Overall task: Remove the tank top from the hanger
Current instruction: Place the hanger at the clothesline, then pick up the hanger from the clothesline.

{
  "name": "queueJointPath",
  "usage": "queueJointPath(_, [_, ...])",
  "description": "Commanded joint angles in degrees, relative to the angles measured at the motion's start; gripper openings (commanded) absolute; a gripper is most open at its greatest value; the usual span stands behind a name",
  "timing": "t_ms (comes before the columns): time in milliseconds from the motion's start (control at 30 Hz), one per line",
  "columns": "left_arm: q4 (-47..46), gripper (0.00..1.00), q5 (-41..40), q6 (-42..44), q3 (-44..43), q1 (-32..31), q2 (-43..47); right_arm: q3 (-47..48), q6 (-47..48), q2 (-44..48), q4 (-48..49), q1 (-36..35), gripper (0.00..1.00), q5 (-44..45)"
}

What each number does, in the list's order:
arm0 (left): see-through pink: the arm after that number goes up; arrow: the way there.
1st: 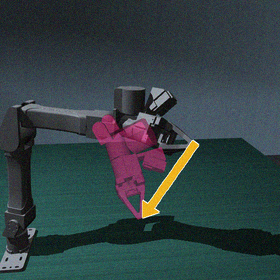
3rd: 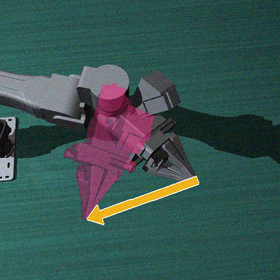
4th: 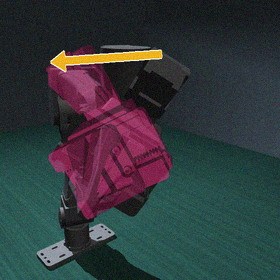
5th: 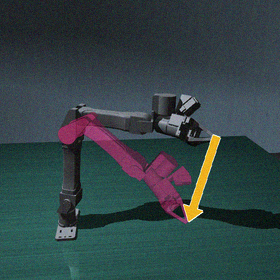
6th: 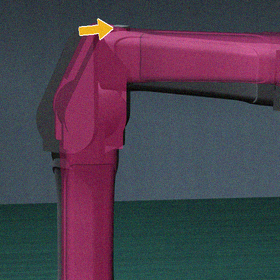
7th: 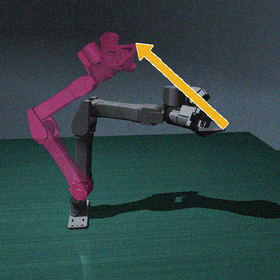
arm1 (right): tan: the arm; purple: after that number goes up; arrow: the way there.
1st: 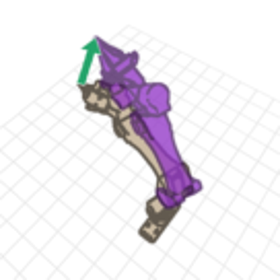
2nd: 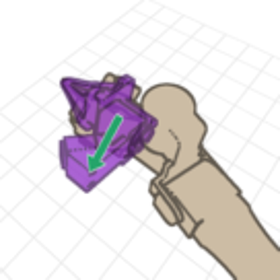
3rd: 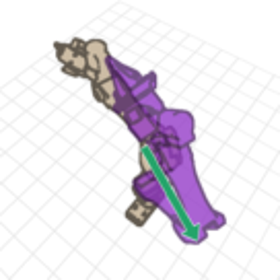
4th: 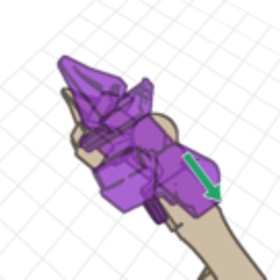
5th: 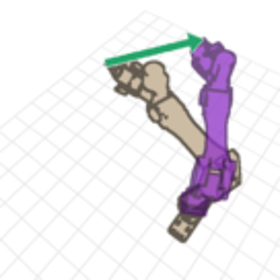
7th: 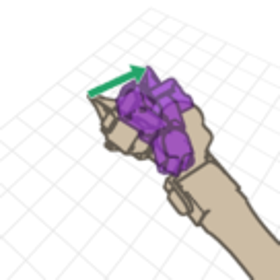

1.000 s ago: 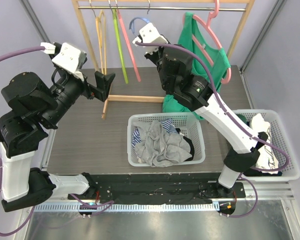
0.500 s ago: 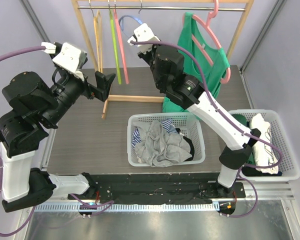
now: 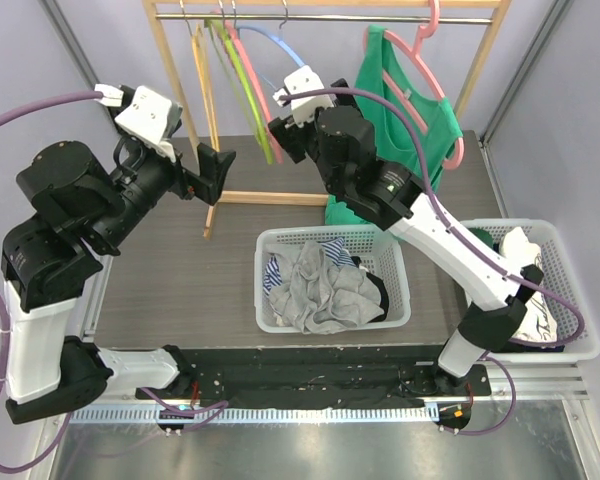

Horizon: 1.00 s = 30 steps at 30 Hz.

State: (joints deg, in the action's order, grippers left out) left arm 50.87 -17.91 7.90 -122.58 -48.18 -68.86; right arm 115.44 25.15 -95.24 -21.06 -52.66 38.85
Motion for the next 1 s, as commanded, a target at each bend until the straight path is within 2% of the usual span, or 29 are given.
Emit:
queueJointPath(0, [-0.95, 1.00, 1.30, -0.87, -0.99, 0.55, -0.57, 0.75, -11.68, 5.06, -8.90, -0.07, 1.00, -4.21])
queueJointPath(200, [-0.77, 0.99, 1.92, -1.92, -1.69, 1.25, -1.27, -3.64, -20.03, 15.95, -11.01, 0.46, 1.00, -10.71])
queueJointPath(333, [-0.86, 1.00, 2.00, -2.36, -1.87, 1.34, -1.98, 0.38, -20.58, 20.70, -19.26, 0.46, 1.00, -18.34])
queueJointPath(433, [0.62, 1.00, 5.07, -2.63, -2.74, 1.34, -2.77, -0.20, -20.14, 26.04, -22.36, 0.46, 1.00, -20.05])
queueJointPath(500, [1.59, 0.99, 7.61, -2.80, -3.27, 1.34, -3.38, -2.23, -20.22, 29.66, -19.83, 0.46, 1.00, -15.59])
queueJointPath(533, [2.73, 1.00, 7.89, -2.80, -4.32, 1.34, -4.34, -3.28, -20.49, 31.24, -18.85, 0.37, 1.00, -8.77])
queueJointPath(633, [4.32, 1.00, 7.10, -2.45, -5.55, 1.34, -6.54, -4.69, -18.04, 36.69, -15.42, 0.46, 1.00, 4.60])
queueJointPath(767, [4.41, 1.00, 8.50, -3.24, -5.30, 1.34, -7.43, -5.40, -14.35, 39.78, -13.39, 0.37, 1.00, 9.22])
queueJointPath(967, [5.11, 1.00, 11.76, -5.17, -5.56, 1.34, -8.74, -4.79, -11.70, 35.84, -14.44, -0.24, 1.00, 13.08])
